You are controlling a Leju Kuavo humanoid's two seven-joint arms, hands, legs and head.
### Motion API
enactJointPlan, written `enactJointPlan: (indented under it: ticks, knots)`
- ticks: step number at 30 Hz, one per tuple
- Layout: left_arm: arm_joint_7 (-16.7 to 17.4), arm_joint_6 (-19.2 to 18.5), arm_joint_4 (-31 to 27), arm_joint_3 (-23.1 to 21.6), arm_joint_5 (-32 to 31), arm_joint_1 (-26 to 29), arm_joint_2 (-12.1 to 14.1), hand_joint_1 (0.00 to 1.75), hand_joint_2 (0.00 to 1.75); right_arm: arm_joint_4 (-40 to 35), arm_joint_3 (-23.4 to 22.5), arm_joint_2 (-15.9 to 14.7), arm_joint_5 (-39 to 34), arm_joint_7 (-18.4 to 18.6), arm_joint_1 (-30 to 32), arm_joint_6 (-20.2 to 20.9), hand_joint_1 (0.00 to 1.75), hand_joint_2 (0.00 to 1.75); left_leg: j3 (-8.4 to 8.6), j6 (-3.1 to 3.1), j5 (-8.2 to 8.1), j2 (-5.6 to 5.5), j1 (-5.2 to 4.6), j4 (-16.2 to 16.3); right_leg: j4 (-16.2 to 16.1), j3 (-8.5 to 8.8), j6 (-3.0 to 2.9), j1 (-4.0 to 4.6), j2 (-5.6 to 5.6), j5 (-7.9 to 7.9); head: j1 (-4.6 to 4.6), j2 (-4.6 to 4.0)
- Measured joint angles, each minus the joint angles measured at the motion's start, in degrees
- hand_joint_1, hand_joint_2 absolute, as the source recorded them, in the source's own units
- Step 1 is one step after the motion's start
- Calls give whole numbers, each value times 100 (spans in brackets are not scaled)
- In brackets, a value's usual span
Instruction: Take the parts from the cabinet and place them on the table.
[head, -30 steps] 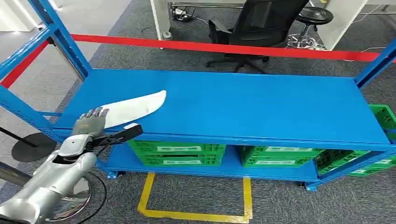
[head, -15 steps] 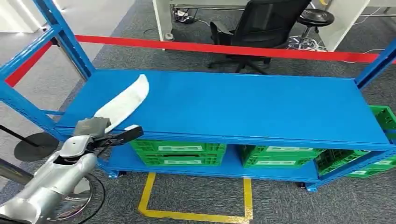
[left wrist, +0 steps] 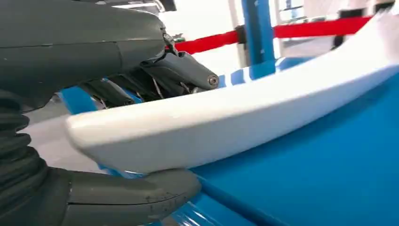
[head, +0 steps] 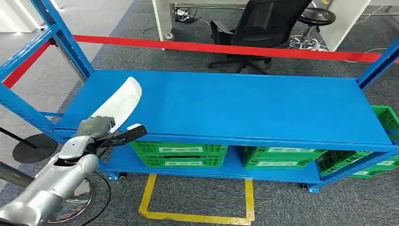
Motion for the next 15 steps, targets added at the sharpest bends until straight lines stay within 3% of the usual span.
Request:
enactJointPlan:
  ticks: [15]
  knots:
    - [-763, 527, -1891, -7, 640, 1032, 74, 175, 175, 0, 22, -22, -151, 0, 103, -37, 0, 175, -23, 2, -3, 0, 0, 0, -1, -25, 0, 0, 1, -1, -2, 0]
